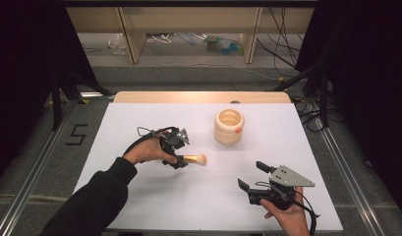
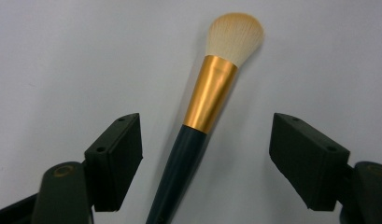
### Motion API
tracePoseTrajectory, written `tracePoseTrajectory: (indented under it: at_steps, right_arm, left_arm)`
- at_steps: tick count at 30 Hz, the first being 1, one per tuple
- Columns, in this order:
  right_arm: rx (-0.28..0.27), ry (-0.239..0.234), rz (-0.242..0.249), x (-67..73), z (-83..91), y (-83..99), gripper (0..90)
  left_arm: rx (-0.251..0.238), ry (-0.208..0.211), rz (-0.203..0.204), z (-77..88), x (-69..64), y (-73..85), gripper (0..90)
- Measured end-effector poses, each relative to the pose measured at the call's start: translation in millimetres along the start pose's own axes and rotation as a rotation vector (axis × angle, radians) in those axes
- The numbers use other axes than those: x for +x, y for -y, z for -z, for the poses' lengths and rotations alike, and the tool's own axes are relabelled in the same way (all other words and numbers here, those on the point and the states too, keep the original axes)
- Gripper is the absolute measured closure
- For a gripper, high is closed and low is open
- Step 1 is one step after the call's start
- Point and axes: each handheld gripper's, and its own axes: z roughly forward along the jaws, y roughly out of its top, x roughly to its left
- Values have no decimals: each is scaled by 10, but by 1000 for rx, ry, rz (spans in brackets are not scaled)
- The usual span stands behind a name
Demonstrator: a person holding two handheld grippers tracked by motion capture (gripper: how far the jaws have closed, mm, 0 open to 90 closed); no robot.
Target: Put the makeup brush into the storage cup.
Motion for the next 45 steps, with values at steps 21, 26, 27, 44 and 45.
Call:
tracePoseTrajectory:
  at_steps: [21,26,27,44,45]
  right_arm:
    - [-8,-16,0,11,-28,6,165]
    - [6,-6,20,0,-19,1,166]
    - [6,-6,20,0,-19,1,166]
    - [2,-19,23,8,-46,1,167]
    - [-11,-22,22,11,-57,6,167]
  left_arm:
    - [109,27,-57,-146,48,-117,468]
    - [112,35,-61,-161,68,-107,512]
    - [110,35,-61,-161,70,-110,512]
    - [143,59,-72,-232,87,-116,603]
    - [146,59,-74,-238,89,-114,612]
